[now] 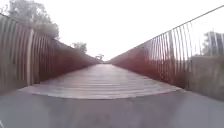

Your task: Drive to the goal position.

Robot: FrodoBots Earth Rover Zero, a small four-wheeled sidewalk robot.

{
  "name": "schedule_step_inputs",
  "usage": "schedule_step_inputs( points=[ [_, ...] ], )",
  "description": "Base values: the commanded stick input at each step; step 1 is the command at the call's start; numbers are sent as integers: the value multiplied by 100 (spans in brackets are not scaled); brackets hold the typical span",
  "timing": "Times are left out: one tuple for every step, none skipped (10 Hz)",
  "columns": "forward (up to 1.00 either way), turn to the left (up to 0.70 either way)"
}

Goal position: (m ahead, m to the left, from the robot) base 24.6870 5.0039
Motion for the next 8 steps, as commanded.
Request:
schedule_step_inputs(
  points=[
    [70, -14],
    [70, -14],
    [70, -14],
    [70, -14],
    [70, -14],
    [70, -14],
    [70, -14],
    [70, -14]
  ],
)
